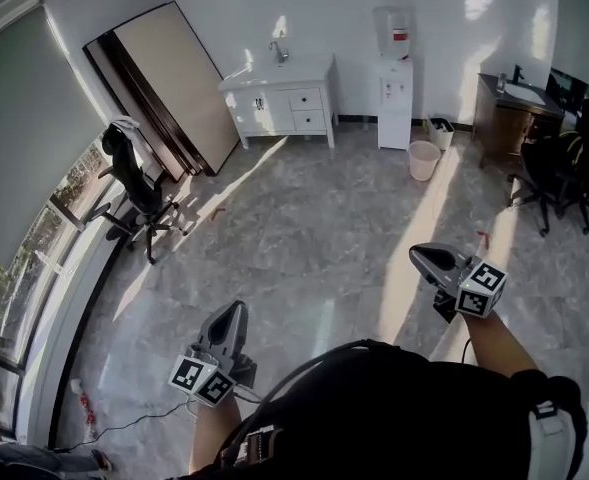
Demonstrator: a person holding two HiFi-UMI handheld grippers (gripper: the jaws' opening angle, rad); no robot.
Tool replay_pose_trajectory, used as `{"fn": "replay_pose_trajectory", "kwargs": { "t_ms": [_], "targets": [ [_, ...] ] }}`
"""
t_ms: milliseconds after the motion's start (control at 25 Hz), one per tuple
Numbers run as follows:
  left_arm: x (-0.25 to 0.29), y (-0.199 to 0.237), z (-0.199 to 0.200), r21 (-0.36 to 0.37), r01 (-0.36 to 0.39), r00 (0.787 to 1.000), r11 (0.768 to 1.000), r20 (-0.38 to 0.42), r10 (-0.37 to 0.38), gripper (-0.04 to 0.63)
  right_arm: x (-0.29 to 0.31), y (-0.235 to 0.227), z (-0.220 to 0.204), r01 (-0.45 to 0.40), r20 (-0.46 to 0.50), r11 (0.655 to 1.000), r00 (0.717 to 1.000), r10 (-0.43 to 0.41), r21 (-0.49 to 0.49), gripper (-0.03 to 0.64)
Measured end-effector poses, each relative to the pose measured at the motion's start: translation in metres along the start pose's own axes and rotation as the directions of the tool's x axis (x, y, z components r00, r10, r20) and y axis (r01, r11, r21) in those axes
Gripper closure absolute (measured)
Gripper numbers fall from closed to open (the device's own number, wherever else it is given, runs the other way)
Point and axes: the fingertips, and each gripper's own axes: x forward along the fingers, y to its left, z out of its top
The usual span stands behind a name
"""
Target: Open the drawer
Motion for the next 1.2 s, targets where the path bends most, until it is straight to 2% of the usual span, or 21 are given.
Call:
{"fn": "replay_pose_trajectory", "kwargs": {
  "t_ms": [120,280,440,600,760,920,1200],
  "targets": [
    [0.045,-0.017,-0.008,-0.011,-0.016,1.0,1.0,0.018,0.016,0.603,-0.011,-0.045,0.009,-0.024,0.003,1.0,1.0,0.024,-0.015,0.623],
    [0.108,-0.049,-0.017,-0.033,0.008,0.999,0.999,0.047,-0.007,0.603,-0.031,-0.104,0.015,-0.039,0.006,0.999,0.999,0.039,-0.022,0.623],
    [0.158,-0.055,-0.032,-0.008,-0.007,1.0,1.0,-0.005,0.007,0.603,-0.044,-0.156,0.022,-0.025,0.01,1.0,1.0,0.025,-0.014,0.623],
    [0.198,-0.057,-0.044,-0.003,0.018,0.999,1.0,-0.039,-0.019,0.603,-0.05,-0.192,0.018,-0.001,0.015,1.0,1.0,0.001,-0.002,0.623],
    [0.23,-0.043,-0.05,-0.027,0.043,0.998,0.999,-0.043,-0.044,0.603,-0.048,-0.218,0.009,0.041,-0.006,0.999,0.999,-0.041,0.015,0.623],
    [0.258,-0.027,-0.061,-0.056,0.101,0.993,0.993,-0.051,-0.103,0.603,-0.038,-0.235,0.004,0.089,-0.03,0.996,0.996,-0.088,0.02,0.623],
    [0.299,0.053,-0.048,-0.081,0.213,0.976,0.974,-0.023,-0.215,0.603,0.025,-0.242,0.024,0.187,-0.01,0.982,0.982,-0.188,-0.028,0.623]
  ]
}}
